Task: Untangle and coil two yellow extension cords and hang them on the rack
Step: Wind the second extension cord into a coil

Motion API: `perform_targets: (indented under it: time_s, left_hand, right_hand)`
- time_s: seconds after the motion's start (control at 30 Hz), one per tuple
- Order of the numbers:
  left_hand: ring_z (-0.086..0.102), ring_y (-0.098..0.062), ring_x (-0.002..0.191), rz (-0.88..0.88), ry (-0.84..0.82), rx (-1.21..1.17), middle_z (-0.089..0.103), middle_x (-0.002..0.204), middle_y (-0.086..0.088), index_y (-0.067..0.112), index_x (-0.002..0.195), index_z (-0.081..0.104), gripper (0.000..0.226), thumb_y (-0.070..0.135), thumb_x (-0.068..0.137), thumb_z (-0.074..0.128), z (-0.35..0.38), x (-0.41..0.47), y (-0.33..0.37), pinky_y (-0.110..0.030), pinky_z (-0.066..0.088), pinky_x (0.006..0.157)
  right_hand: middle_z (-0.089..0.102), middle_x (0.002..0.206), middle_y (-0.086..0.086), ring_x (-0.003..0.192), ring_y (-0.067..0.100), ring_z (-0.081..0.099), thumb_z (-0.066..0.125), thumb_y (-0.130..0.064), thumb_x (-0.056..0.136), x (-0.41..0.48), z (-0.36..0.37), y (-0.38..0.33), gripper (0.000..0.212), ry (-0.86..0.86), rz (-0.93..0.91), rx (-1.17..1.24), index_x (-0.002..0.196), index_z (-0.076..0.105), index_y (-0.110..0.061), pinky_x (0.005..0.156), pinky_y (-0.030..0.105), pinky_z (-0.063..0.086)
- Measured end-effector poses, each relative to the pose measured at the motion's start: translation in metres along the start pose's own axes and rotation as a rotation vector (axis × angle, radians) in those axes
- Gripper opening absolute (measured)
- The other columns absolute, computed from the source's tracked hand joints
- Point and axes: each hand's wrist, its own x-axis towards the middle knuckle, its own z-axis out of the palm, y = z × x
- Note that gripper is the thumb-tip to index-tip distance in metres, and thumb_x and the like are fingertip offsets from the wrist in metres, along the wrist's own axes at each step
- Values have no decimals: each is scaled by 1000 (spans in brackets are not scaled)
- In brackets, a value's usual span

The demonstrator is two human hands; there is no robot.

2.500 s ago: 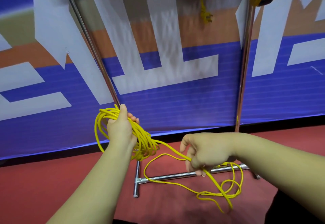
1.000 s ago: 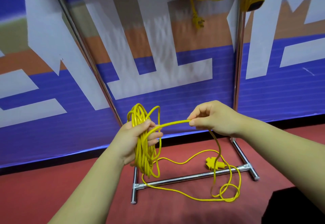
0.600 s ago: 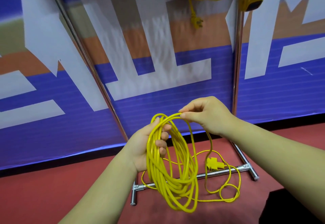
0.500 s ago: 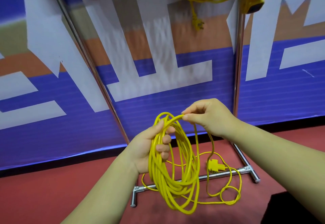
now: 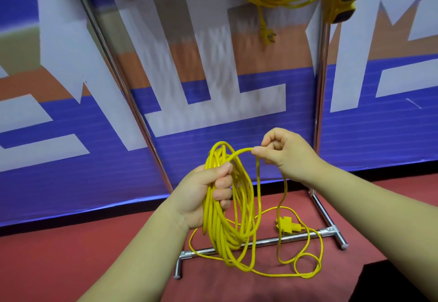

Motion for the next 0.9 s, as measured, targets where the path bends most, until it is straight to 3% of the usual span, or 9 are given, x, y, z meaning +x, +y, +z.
perform_targets:
  time_s: [0.1, 0.23, 0.4, 0.6, 0.8, 0.9]
  left_hand:
    - [37, -3, 34, 51, 97, -77, 38, 49, 9, 16, 81, 56, 18, 31, 87, 63, 0, 0, 5, -19, 38, 38]
    - [35, -1, 31, 151, 188, -166, 34, 44, 9, 18, 75, 56, 18, 33, 81, 63, 0, -2, 13, -17, 37, 35]
    - [34, -1, 32, 249, 228, -176, 33, 44, 10, 20, 79, 52, 17, 33, 83, 61, -8, -5, 19, -17, 37, 37]
    - [38, -2, 33, 366, 304, -350, 35, 45, 10, 22, 77, 52, 18, 35, 87, 59, -34, -13, 38, -14, 38, 38]
    - [43, -1, 39, 409, 426, -467, 40, 50, 11, 24, 75, 53, 21, 38, 85, 65, -72, -16, 44, -16, 41, 42]
    - [43, -1, 40, 439, 497, -487, 41, 50, 11, 23, 74, 54, 22, 36, 88, 64, -81, -16, 45, -17, 42, 41]
  right_hand:
    - [70, 70, 14, 70, 29, 70, 76, -28, 87, -2, 2, -1, 28, -71, 18, -8, 88, 55, -9, 79, 54, 54]
    - [73, 84, 20, 76, 27, 70, 67, -19, 94, -5, 10, -5, 16, -196, 40, 44, 95, 52, -12, 82, 60, 53]
    - [68, 89, 28, 78, 31, 63, 61, -12, 97, -9, 20, -8, 14, -287, 58, 136, 105, 52, -19, 76, 48, 47]
    - [72, 86, 5, 67, 14, 59, 55, -5, 100, -14, 22, -20, 24, -371, 6, 145, 116, 60, -22, 65, 26, 48]
    - [74, 90, 3, 67, 15, 62, 56, 0, 97, -19, 22, -19, 27, -403, 68, 103, 106, 73, -20, 68, 29, 56]
    - [75, 91, 2, 72, 15, 69, 60, -3, 96, -20, 21, -19, 26, -470, 60, -46, 102, 76, -23, 73, 26, 57]
